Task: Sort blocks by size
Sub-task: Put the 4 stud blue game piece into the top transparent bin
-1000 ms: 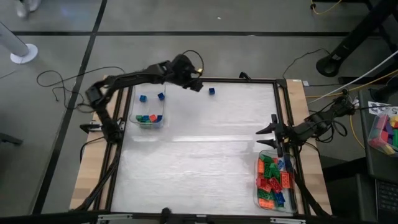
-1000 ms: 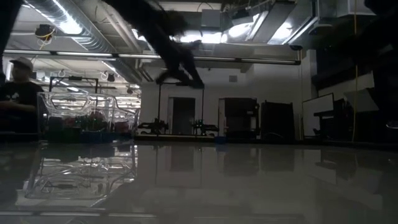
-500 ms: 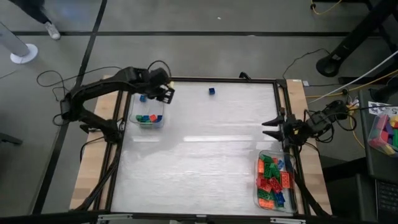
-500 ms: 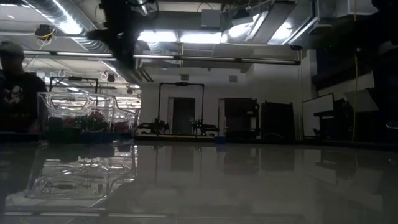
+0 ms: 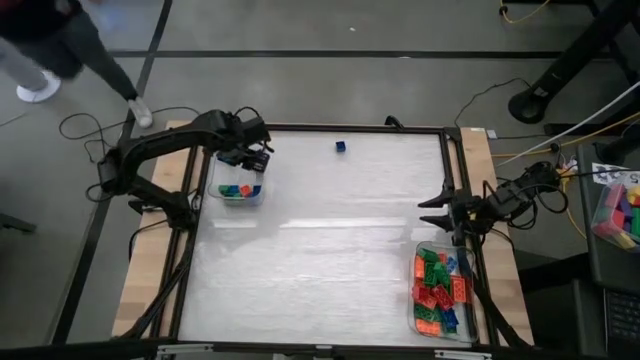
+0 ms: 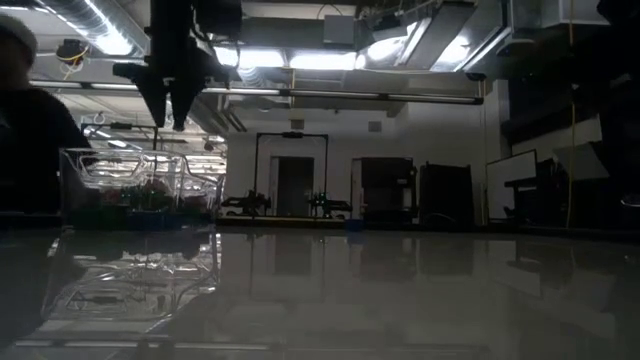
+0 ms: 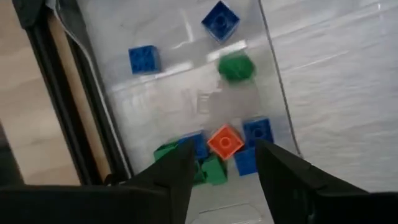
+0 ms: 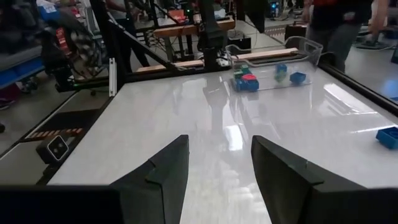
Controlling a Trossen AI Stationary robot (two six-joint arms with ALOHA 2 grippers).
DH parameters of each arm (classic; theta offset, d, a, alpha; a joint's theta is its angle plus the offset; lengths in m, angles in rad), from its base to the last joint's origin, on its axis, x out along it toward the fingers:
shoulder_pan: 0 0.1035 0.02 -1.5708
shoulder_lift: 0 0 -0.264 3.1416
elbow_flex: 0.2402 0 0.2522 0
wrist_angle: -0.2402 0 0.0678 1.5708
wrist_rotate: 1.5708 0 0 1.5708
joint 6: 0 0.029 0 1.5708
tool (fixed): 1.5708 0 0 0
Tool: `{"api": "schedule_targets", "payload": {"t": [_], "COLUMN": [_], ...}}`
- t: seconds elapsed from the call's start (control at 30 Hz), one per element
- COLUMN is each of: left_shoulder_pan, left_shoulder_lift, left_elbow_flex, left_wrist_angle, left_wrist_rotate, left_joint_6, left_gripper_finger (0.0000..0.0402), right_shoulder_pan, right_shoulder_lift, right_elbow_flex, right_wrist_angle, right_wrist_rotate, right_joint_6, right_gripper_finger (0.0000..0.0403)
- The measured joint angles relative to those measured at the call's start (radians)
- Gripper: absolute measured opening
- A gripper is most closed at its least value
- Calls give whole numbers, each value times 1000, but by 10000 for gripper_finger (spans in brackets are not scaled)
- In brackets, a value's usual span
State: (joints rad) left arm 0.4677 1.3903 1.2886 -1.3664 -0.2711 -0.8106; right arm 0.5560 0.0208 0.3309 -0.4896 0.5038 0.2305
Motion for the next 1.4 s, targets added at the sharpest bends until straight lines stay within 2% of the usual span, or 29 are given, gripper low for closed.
{"api": "schedule_targets", "payload": {"t": [0.1,0.17,0.37,0.47,0.67,0.73,0.87,1.03,1.17,1.27,1.4], "left_shoulder_pan": [18,20,-18,-46,-95,-98,-81,-36,4,29,55], "left_shoulder_lift": [0,0,26,91,303,382,520,633,684,706,715], "left_elbow_flex": [-26,-51,-151,-169,-169,-153,-89,-18,18,25,48], "left_wrist_angle": [84,229,902,1178,1620,1722,1764,1691,1633,1628,1592], "left_wrist_rotate": [3,2,6,6,7,8,7,10,92,172,260], "left_joint_6": [-35,-19,150,283,499,546,630,728,764,736,663], "left_gripper_finger": [169,173,168,162,147,140,116,73,36,10,4], "right_shoulder_pan": [0,0,0,0,0,0,0,0,0,0,0], "right_shoulder_lift": [0,0,0,0,1,1,1,1,1,1,1], "right_elbow_flex": [0,0,0,0,0,0,0,0,1,1,1], "right_wrist_angle": [2,1,2,1,1,0,0,-1,-1,-2,-1], "right_wrist_rotate": [0,0,0,0,0,0,0,0,0,0,0], "right_joint_6": [0,0,0,0,0,0,0,0,0,-1,-3], "right_gripper_finger": [175,175,175,175,175,175,175,175,175,175,175]}}
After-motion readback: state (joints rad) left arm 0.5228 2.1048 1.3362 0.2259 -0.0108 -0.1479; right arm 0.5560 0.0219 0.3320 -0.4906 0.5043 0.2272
